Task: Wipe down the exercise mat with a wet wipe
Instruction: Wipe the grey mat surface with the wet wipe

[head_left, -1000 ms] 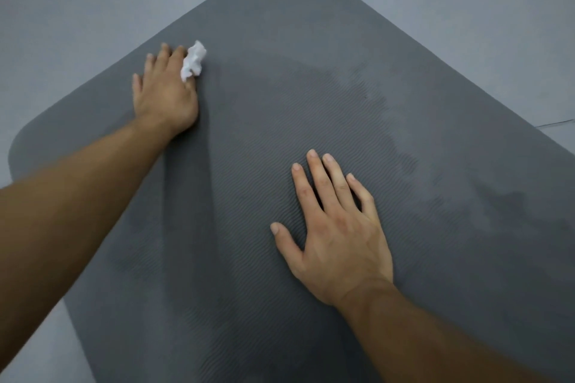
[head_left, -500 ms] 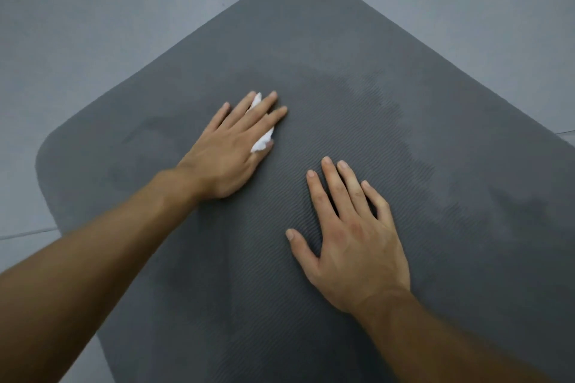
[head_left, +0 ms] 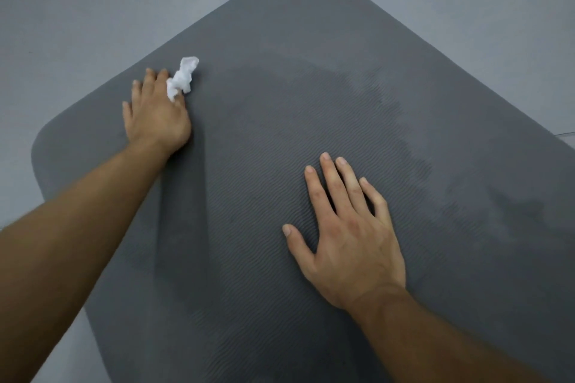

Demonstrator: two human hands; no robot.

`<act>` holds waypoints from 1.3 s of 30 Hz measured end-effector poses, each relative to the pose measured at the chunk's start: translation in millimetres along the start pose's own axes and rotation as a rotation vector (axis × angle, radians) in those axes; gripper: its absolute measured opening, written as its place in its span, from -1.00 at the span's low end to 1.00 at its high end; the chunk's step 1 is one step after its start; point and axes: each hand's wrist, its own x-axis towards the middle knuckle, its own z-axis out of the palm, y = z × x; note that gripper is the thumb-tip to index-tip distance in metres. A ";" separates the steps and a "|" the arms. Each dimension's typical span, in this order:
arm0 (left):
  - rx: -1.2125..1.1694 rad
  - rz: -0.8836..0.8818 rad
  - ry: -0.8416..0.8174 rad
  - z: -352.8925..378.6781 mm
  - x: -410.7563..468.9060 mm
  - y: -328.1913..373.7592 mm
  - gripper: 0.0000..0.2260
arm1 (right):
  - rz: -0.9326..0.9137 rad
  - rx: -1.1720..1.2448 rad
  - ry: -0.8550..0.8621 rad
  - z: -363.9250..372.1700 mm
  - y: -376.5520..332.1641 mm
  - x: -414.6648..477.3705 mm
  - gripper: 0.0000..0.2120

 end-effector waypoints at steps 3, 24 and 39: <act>-0.004 0.005 -0.020 3.2 8.3 31.8 -0.49 | -0.001 -0.002 0.003 -1.1 0.2 0.3 -0.25; 0.064 0.269 -0.127 -13.7 -60.4 -54.9 -0.50 | -0.009 -0.025 -0.006 -0.5 0.4 -0.5 -0.25; 0.095 0.625 -0.152 14.9 -115.3 23.8 -0.48 | -0.011 -0.076 0.004 -0.7 -0.3 -1.3 -0.25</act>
